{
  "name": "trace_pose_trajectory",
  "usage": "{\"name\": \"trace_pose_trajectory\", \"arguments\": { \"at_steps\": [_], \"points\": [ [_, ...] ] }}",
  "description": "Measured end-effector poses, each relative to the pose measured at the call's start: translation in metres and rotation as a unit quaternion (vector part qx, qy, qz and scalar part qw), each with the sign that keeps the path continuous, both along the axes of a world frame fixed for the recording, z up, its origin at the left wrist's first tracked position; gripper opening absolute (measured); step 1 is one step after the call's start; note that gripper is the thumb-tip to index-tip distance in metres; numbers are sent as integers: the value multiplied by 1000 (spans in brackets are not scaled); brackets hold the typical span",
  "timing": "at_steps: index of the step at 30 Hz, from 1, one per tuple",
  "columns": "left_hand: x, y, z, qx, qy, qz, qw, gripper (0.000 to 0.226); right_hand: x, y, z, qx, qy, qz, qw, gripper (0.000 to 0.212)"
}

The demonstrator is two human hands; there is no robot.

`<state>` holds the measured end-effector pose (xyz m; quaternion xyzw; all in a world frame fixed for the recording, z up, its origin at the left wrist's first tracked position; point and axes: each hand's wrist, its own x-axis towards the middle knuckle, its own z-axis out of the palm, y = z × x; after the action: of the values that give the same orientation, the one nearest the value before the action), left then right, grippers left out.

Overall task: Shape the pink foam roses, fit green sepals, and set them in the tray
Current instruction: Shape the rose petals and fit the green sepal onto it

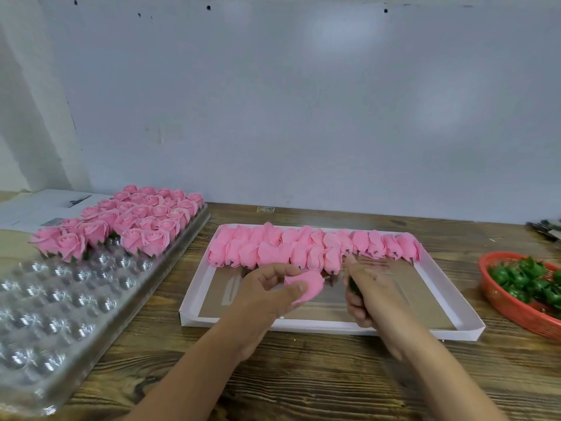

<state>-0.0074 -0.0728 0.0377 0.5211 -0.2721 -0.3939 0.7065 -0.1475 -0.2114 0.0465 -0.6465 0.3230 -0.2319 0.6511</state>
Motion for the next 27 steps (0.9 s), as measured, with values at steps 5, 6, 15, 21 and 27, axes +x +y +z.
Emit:
{"name": "trace_pose_trajectory", "arguments": {
  "at_steps": [5, 6, 15, 21, 27],
  "points": [
    [0, 0, -1, -7, 3, -3, 1000, 26, 4, 4, -5, -9, 36, -12, 999, 46],
    [0, 0, -1, -5, 0, -2, 1000, 26, 4, 5, -5, -17, 37, -16, 999, 46],
    [-2, -1, -5, 22, -82, 10, 996, 21, 8, 12, -14, -147, 21, -22, 989, 28],
    [-3, 0, -6, 33, -144, 3, 989, 21, 3, 23, -14, -205, 17, 44, 978, 42],
    [-2, 0, -7, 37, -155, -6, 987, 19, 3, 22, -23, -174, -19, 70, 982, 37]
  ]
}}
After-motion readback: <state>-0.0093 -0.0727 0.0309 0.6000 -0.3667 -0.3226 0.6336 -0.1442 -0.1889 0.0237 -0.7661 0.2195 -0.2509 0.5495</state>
